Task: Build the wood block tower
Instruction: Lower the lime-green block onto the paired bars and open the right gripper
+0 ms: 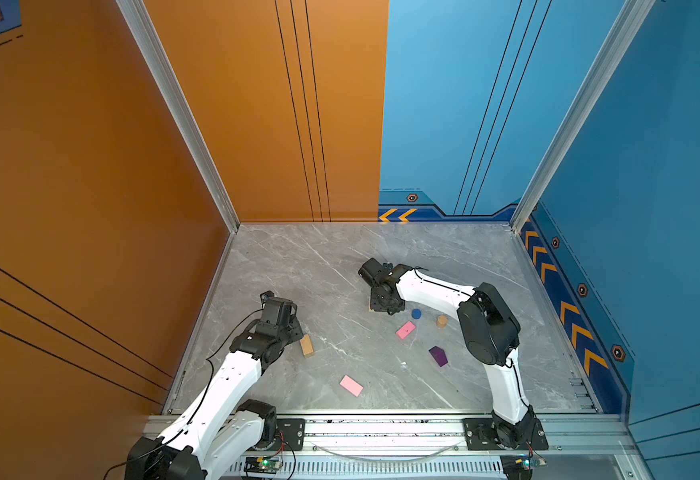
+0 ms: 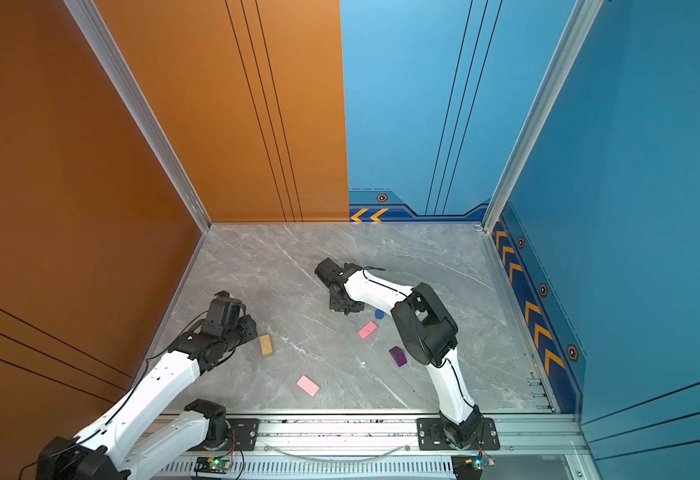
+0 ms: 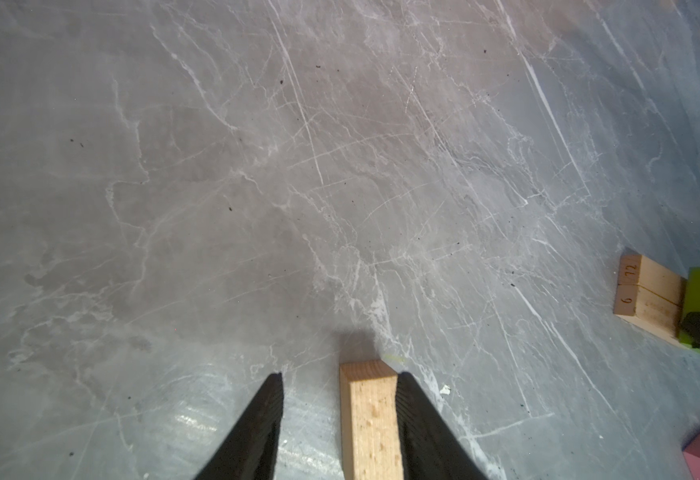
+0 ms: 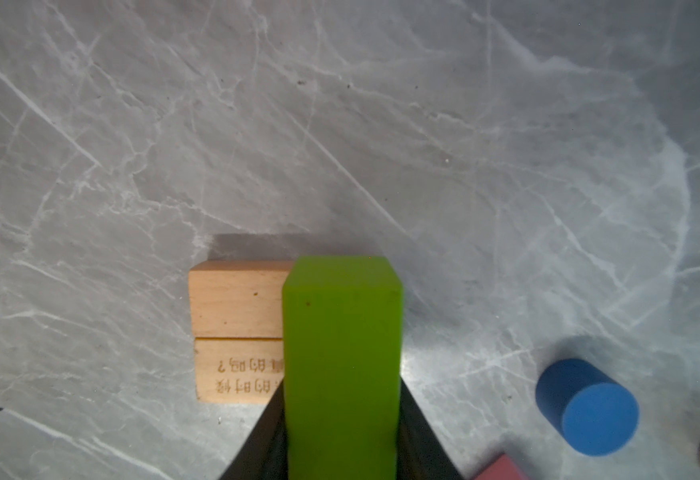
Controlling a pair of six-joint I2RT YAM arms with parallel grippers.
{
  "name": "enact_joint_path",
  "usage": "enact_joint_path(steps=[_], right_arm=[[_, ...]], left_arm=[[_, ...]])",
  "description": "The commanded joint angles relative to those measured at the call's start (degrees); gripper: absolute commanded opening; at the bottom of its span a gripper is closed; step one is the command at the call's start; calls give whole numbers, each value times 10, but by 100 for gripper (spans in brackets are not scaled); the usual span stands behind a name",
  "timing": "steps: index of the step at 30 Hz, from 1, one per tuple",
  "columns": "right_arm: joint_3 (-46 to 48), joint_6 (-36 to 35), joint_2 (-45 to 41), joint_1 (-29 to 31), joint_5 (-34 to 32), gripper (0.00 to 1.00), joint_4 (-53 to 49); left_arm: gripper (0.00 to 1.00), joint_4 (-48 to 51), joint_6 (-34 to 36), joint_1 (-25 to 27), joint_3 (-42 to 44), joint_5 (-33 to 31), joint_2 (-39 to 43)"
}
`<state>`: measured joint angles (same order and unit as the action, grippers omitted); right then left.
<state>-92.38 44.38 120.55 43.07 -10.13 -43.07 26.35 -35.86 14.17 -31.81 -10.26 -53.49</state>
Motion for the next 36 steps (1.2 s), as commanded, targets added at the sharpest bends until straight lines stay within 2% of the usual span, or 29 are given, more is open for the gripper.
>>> enact_joint_path(steps=[1,7,10,20,27,36], right_arm=[[-11,-7,3,-3,-1,40,-23],[-12,-9,0,-1,-1,42,-25],[-12,-10,-2,-1,-3,47,-28],[-7,-19,-48,3,-12,70,-32],[6,-37,-102,3,-14,73,-23],[88,-47,-195,-15,-14,73,32]], left_arm=[[46,-5,8,-6,9,5,-2],[46,-5,7,-6,10,6,-1],[47,-5,7,-6,10,6,0],[48,-4,7,-6,10,10,2],[56,-4,5,-3,10,17,-4],[62,9,-14,16,10,37,-38]])
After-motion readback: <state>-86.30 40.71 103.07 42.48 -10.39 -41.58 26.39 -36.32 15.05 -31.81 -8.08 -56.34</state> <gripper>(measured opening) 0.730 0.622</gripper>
